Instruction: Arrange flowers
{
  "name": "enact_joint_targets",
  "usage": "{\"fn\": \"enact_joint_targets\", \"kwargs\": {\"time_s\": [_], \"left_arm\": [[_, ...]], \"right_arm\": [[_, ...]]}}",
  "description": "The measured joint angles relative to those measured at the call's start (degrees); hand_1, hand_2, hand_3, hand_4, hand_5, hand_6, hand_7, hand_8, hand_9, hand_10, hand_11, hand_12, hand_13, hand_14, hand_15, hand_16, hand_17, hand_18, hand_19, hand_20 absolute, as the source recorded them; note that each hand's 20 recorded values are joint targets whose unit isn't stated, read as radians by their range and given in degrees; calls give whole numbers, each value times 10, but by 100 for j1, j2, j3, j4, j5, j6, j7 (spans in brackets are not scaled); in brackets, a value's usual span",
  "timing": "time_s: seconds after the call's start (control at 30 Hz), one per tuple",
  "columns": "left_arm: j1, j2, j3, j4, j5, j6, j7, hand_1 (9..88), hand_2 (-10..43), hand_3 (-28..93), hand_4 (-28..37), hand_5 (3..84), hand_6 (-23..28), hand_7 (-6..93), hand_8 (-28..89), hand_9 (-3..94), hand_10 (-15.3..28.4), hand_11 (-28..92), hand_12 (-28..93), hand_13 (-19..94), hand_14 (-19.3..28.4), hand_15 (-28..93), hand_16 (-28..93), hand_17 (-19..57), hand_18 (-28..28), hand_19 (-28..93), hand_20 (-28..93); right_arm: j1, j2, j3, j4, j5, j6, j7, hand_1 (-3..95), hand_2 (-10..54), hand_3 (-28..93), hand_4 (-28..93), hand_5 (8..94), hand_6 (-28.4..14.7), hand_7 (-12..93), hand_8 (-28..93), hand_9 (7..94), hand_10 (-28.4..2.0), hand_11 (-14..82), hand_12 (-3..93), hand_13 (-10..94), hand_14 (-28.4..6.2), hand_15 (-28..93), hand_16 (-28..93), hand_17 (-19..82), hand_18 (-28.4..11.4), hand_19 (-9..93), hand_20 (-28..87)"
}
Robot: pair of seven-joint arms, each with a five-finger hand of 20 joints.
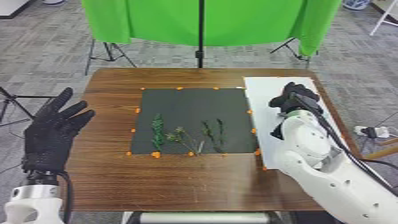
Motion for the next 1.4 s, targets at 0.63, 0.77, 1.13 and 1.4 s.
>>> {"fn": "enact_joint_targets", "kwargs": {"time_s": [0.63,0.77,1.13,1.4], "left_arm": [[-110,-35,54,40,5,-25,-32,215,65,775,-283,331,63,135,-102,332,189,242,129,260,271,515,-63,-81,284,533,169],[-128,-35,55,51,6,-39,-52,216,64,775,-283,331,63,135,-102,331,189,241,128,260,271,515,-63,-81,284,532,170],[-161,-89,16,145,-7,-112,-213,216,62,776,-283,332,64,133,-102,334,190,241,127,260,272,514,-63,-82,284,530,171],[-279,-82,54,239,-32,-110,-282,216,63,776,-283,331,62,134,-101,334,190,241,127,259,271,513,-63,-81,284,531,172]], "right_arm": [[685,-132,-1148,1092,150,-306,142,554,-95,719,-283,829,2,294,-4,912,-50,268,322,807,-51,660,187,357,-266,932,550],[1115,39,-2101,1410,-670,1142,179,569,-95,714,-283,861,-2,254,20,933,-57,258,319,825,-49,644,203,371,-266,932,556],[825,292,-1913,1023,-1032,1642,136,570,-95,724,-283,877,-8,235,30,937,-65,253,313,831,-54,624,208,368,-268,932,556],[847,-1,-1857,681,-1022,1597,-798,567,-95,726,-283,875,-4,231,34,937,-62,249,314,827,-52,623,212,346,-263,932,558]]}}
